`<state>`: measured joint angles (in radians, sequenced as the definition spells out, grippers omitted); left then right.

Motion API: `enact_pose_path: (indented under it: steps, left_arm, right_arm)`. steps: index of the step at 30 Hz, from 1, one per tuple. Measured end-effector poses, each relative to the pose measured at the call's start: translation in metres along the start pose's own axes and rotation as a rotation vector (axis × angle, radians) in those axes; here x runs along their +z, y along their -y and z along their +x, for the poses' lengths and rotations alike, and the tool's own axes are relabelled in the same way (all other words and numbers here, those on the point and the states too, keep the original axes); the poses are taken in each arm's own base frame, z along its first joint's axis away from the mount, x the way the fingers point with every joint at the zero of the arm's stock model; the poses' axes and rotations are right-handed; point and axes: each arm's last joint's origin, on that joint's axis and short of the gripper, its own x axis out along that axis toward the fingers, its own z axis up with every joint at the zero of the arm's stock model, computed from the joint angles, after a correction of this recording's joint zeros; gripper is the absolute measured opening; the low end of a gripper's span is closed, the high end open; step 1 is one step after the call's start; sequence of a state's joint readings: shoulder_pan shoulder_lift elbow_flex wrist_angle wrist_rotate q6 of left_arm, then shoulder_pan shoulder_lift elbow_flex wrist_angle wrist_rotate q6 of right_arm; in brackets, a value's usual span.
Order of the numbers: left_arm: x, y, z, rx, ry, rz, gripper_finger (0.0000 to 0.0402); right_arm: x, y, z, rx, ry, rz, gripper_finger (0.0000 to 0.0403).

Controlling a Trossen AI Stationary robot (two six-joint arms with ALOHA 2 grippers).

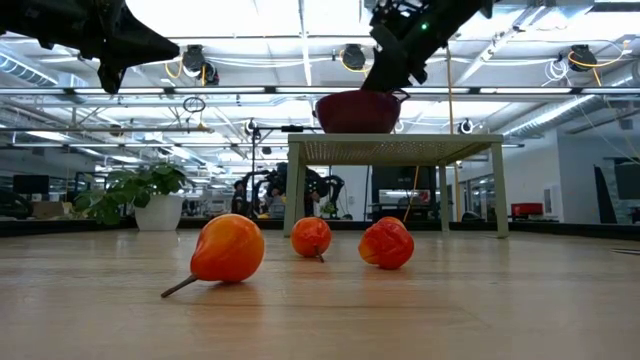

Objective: Pick & Place Fruit
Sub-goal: Put the pear into the strainer bowl on the shelf

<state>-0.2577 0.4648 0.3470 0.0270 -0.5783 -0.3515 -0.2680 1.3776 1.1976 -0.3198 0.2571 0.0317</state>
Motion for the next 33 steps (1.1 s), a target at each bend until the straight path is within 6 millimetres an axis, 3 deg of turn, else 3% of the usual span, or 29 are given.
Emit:
enact_pose_path:
  steps: [17, 33]
  left_arm:
    - [0.0000, 0.0000, 0.0000, 0.000, 0.000, -0.013, 0.0024]
    - [0.0000, 0.0000, 0.0000, 0.000, 0.000, -0.015, 0.0024]
  right_arm:
    - [0.0012, 0.0060, 0.0042, -0.047, 0.012, -0.011, 0.0127]
    - [0.0059, 0.0063, 0.0039, -0.043, 0.058, 0.010, 0.0180]
